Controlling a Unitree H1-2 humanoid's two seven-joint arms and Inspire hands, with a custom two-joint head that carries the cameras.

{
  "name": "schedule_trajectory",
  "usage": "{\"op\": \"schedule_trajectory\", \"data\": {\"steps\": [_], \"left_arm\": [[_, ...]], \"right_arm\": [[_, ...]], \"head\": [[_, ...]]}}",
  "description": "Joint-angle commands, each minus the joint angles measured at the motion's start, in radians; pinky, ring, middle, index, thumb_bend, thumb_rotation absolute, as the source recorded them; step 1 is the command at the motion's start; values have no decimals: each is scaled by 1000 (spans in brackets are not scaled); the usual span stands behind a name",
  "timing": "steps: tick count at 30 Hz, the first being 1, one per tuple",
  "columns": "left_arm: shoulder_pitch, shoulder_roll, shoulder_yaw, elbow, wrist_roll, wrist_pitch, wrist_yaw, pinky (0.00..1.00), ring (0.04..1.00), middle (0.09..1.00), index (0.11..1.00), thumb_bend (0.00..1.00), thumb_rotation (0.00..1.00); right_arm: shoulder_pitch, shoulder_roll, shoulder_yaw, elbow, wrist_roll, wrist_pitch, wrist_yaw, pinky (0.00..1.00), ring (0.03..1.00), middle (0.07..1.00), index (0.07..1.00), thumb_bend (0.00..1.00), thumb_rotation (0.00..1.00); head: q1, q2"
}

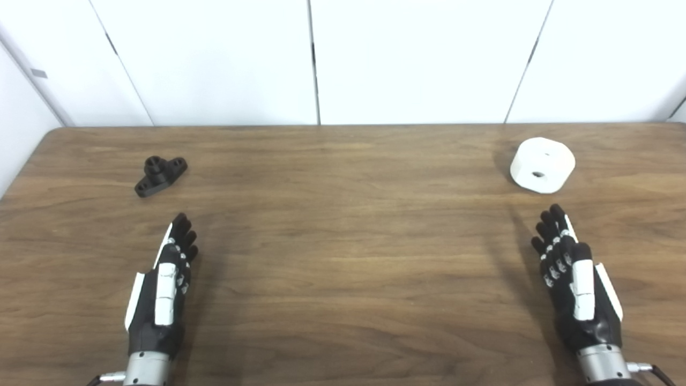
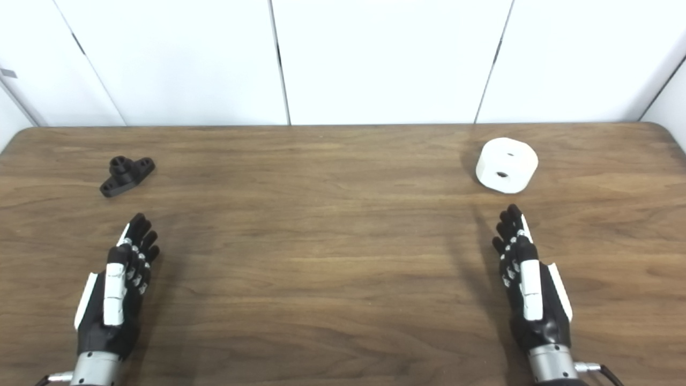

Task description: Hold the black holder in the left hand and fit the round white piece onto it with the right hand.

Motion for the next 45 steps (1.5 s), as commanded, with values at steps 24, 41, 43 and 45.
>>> {"op": "schedule_trajectory", "data": {"steps": [24,41,43,45], "left_arm": [[4,-45,-37,-4,53,-47,19,1000,997,998,983,662,897],[-11,-69,-89,92,149,-146,75,1000,973,975,963,632,867],[-9,-71,-91,92,154,-146,82,1000,973,976,964,621,870],[-6,-72,-92,90,160,-146,88,989,970,972,964,614,868]], "right_arm": [[4,-37,-24,90,23,-102,51,1000,1000,998,1000,617,1000],[-17,-58,-39,176,67,-132,94,1000,1000,1000,1000,651,1000],[-17,-57,-40,173,72,-125,95,1000,1000,1000,1000,653,1000],[-15,-55,-40,166,68,-120,92,1000,1000,1000,1000,657,1000]], "head": [[176,-72],[272,-163],[268,-163],[262,-161]]}}
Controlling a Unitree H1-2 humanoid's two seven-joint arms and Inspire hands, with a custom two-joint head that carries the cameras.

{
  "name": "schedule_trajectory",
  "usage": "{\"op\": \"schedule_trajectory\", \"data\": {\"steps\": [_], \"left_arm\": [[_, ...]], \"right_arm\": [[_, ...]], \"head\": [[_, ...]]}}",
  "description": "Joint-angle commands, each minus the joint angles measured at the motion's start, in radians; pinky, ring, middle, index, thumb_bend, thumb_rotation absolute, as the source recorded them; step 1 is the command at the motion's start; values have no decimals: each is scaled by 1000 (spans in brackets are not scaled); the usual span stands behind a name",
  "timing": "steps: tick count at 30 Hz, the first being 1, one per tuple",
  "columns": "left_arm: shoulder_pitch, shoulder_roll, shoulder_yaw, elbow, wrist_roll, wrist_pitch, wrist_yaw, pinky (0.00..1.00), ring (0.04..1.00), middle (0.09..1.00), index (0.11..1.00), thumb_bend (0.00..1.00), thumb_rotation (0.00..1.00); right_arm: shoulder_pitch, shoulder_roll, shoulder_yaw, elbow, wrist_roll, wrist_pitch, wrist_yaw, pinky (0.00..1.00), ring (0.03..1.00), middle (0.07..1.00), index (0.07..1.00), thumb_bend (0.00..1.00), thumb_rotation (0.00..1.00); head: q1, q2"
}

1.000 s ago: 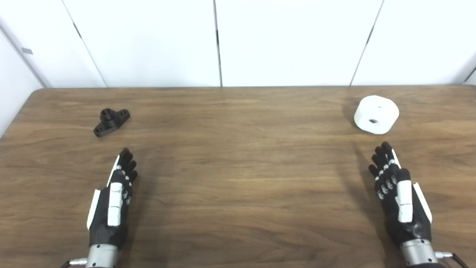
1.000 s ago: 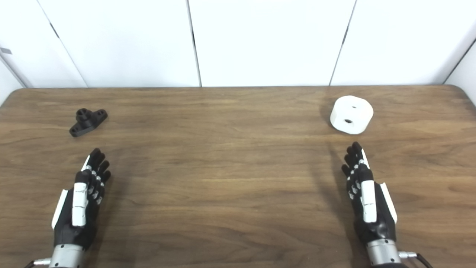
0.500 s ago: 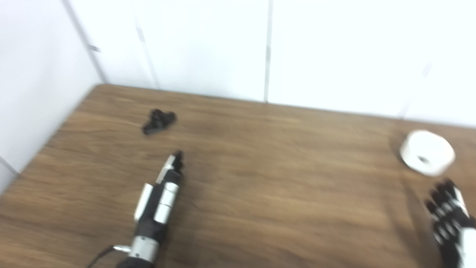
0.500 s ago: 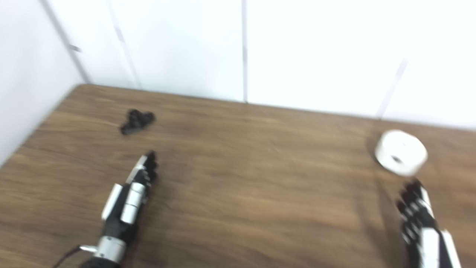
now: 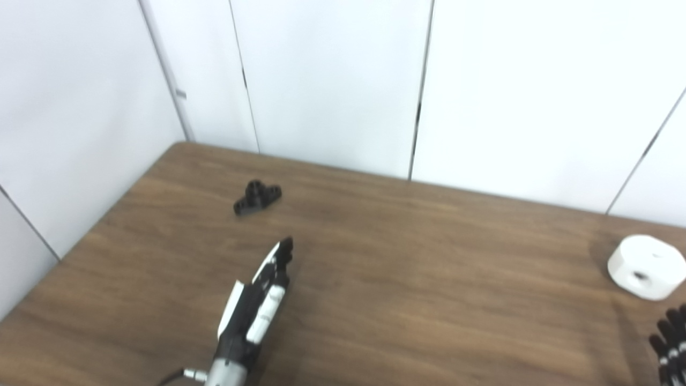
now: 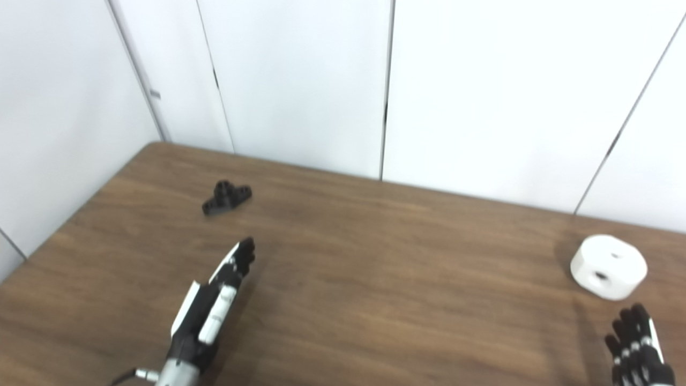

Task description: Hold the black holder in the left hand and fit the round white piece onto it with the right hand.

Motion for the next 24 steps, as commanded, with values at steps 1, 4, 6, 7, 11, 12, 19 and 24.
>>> {"op": "schedule_trajectory", "data": {"steps": [1,4,6,7,11,12,19,24], "left_arm": [[4,-51,-9,35,12,-31,15,985,969,970,963,611,867],[9,-47,-9,32,22,-27,21,980,966,965,954,608,852],[12,-40,-10,32,33,-29,22,989,973,965,950,621,831],[13,-38,-9,33,38,-35,23,989,975,965,950,622,826],[18,-41,-4,4,55,-22,32,932,963,960,942,584,683],[21,-42,-3,-14,62,-7,36,928,963,959,941,574,642],[-43,-21,36,-145,231,173,103,865,900,922,913,667,472],[-166,7,98,-187,206,288,115,840,887,902,887,694,260]], "right_arm": [[35,16,3,59,3,-19,6,1000,1000,1000,1000,651,1000],[40,20,3,58,2,-22,5,1000,1000,1000,1000,629,1000],[43,21,5,59,-2,-24,5,1000,1000,1000,1000,641,1000],[46,21,6,58,-3,-25,6,1000,1000,1000,1000,645,1000],[58,26,6,34,-10,-9,-4,1000,1000,1000,1000,647,1000],[62,26,6,29,-11,-10,-5,1000,1000,1000,1000,641,1000],[80,29,8,4,-14,-1,-7,1000,1000,1000,1000,650,1000],[83,34,4,7,1,-8,-2,1000,1000,1000,1000,629,1000]], "head": [[0,0],[-16,-2],[-27,-6],[-33,-7],[-46,-2],[-53,4],[-64,11],[-73,11]]}}
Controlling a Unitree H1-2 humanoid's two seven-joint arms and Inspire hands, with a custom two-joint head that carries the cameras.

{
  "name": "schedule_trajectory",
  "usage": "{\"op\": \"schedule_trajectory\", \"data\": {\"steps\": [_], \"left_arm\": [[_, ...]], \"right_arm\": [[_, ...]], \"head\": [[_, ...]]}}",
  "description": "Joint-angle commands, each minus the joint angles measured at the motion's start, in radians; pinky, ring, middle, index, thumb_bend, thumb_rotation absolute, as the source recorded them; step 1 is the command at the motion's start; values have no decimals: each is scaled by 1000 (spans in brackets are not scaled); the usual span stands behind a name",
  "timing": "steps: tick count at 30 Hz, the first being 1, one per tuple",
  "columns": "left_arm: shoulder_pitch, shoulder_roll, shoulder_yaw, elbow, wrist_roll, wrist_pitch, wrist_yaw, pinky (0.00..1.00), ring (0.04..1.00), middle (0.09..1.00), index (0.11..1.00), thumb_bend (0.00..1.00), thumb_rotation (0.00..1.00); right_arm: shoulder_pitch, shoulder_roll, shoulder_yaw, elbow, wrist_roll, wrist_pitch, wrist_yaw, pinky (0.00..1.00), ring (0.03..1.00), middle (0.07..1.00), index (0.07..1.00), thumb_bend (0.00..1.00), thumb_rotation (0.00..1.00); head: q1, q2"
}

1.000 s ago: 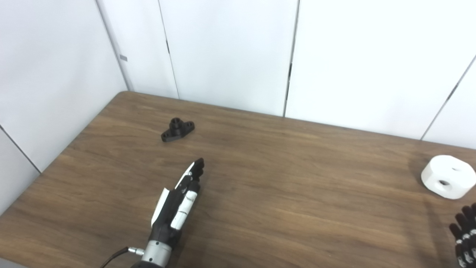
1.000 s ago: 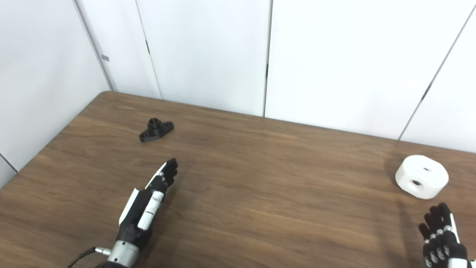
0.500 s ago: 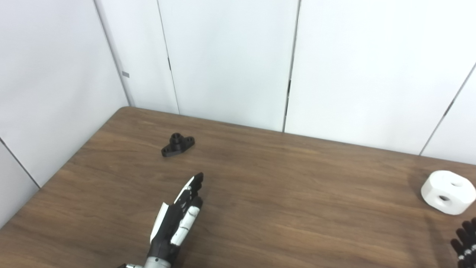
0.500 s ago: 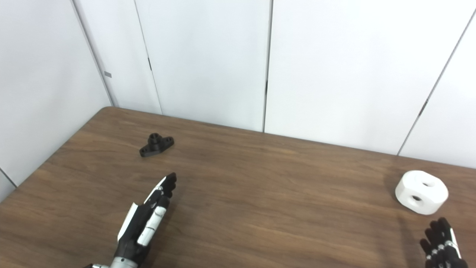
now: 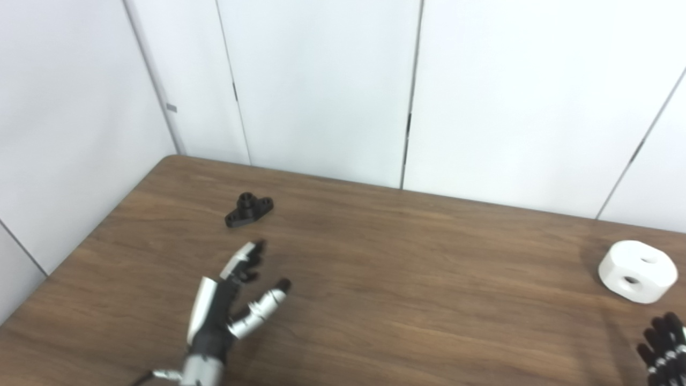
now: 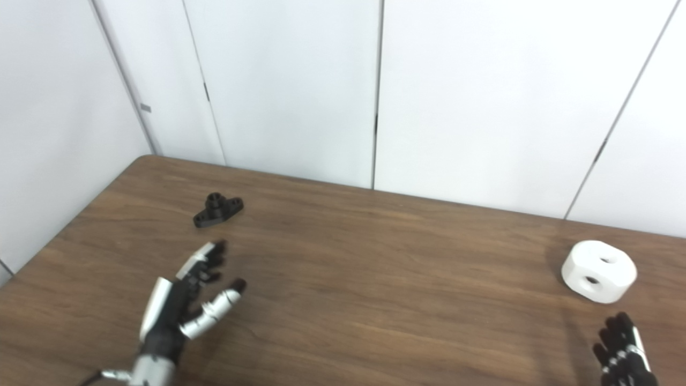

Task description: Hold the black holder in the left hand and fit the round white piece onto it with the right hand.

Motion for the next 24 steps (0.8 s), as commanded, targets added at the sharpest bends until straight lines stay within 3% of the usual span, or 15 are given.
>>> {"op": "schedule_trajectory", "data": {"steps": [1,3,6,12,15,17,21,24], "left_arm": [[-86,10,17,-47,-2,22,8,833,882,899,885,695,243],[-133,28,31,-47,5,51,3,860,886,894,876,703,194],[-177,53,40,-39,35,87,5,810,866,881,863,709,167],[-245,104,50,8,129,167,23,803,869,880,847,746,263],[-270,134,51,43,179,194,26,847,885,874,833,742,260],[-285,158,46,65,217,209,27,819,882,880,827,743,282],[-313,196,50,113,229,226,20,784,859,869,841,744,286],[-328,216,52,145,232,231,22,813,881,885,855,758,312]], "right_arm": [[37,31,9,46,18,-14,2,1000,1000,1000,1000,628,1000],[37,31,8,49,14,-19,3,1000,1000,1000,1000,632,1000],[37,31,8,47,9,-17,0,1000,1000,1000,1000,641,1000],[39,36,6,47,19,-16,3,1000,1000,1000,1000,636,1000],[42,40,5,43,27,-13,5,1000,1000,1000,1000,631,1000],[42,38,6,45,24,-18,8,1000,1000,1000,1000,627,1000],[41,40,3,47,31,-19,12,1000,1000,1000,1000,625,999],[42,39,4,48,31,-18,13,1000,1000,1000,1000,632,1000]], "head": [[0,0],[-3,4],[-3,6],[0,9],[-1,11],[-1,11],[0,13],[0,13]]}}
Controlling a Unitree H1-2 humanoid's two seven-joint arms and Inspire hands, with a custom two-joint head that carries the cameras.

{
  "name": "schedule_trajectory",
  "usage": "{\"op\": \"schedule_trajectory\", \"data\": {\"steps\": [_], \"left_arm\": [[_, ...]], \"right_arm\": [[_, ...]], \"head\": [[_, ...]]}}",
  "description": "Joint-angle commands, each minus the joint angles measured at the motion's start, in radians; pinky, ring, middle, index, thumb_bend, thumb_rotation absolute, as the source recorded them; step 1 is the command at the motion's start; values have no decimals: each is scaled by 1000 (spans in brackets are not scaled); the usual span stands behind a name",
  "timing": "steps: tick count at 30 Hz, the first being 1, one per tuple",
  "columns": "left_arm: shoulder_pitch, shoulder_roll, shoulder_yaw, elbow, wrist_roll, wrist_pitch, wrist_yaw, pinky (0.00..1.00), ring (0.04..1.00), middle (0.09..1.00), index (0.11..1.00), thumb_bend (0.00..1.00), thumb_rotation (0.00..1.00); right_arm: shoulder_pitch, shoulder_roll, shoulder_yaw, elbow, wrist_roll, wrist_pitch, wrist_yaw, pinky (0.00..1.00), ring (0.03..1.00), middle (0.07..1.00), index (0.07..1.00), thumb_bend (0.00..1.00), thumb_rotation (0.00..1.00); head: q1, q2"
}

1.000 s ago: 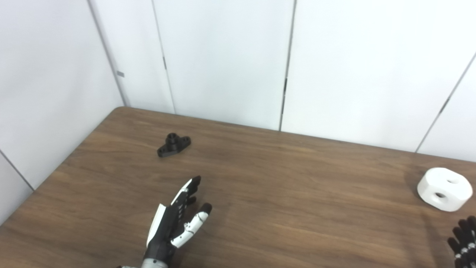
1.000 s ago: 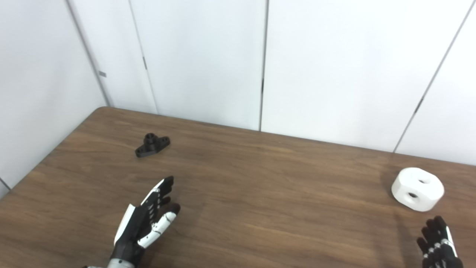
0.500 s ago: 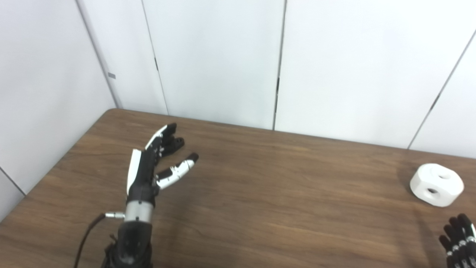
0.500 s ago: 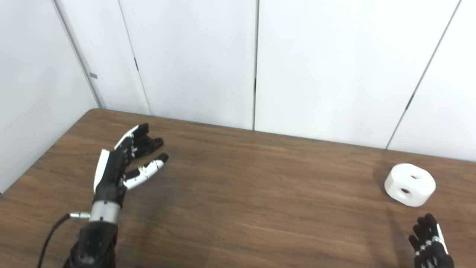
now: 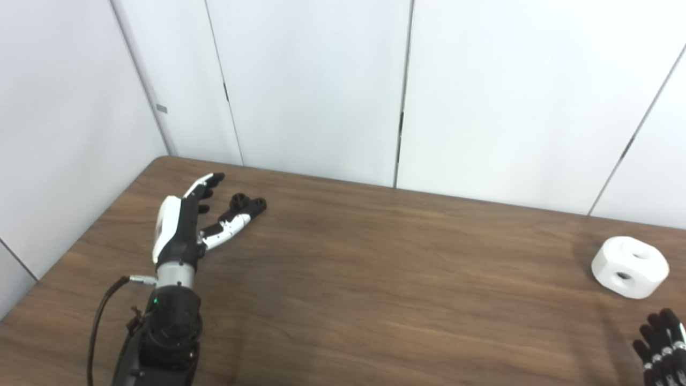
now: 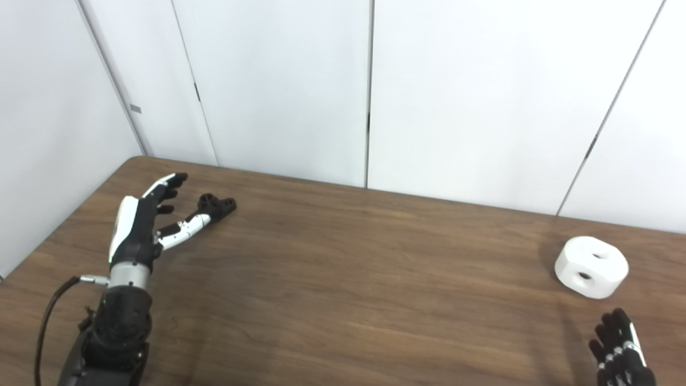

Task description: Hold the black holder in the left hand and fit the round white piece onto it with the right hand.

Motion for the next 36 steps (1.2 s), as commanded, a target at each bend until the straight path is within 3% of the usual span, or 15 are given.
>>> {"op": "schedule_trajectory", "data": {"steps": [1,10,12,15,21,26,36], "left_arm": [[-38,32,6,5,21,-6,12,816,888,891,855,755,311],[-78,102,-21,121,68,-36,21,848,932,917,850,802,329],[-90,129,-49,153,120,-25,29,954,948,906,838,836,374],[-108,157,-84,204,191,-10,46,996,943,880,813,893,449],[-135,186,-133,286,282,14,64,1000,957,886,782,926,456],[-157,203,-155,355,290,-2,66,1000,968,897,764,921,398],[-200,221,-191,446,290,16,61,1000,962,898,727,950,407]], "right_arm": [[42,30,11,49,16,-15,6,1000,1000,1000,1000,631,1000],[46,27,12,44,14,-9,6,1000,1000,1000,1000,631,999],[46,28,12,44,13,-11,7,1000,1000,1000,1000,637,998],[45,27,11,50,19,-17,11,1000,1000,998,1000,635,996],[48,29,10,42,28,-4,10,1000,1000,1000,1000,642,982],[46,26,11,48,21,-10,10,1000,1000,995,1000,647,984],[41,34,11,56,2,-19,-1,1000,992,981,1000,648,980]], "head": [[2,4],[3,7],[3,9],[1,9],[1,9],[-3,12],[-8,10]]}}
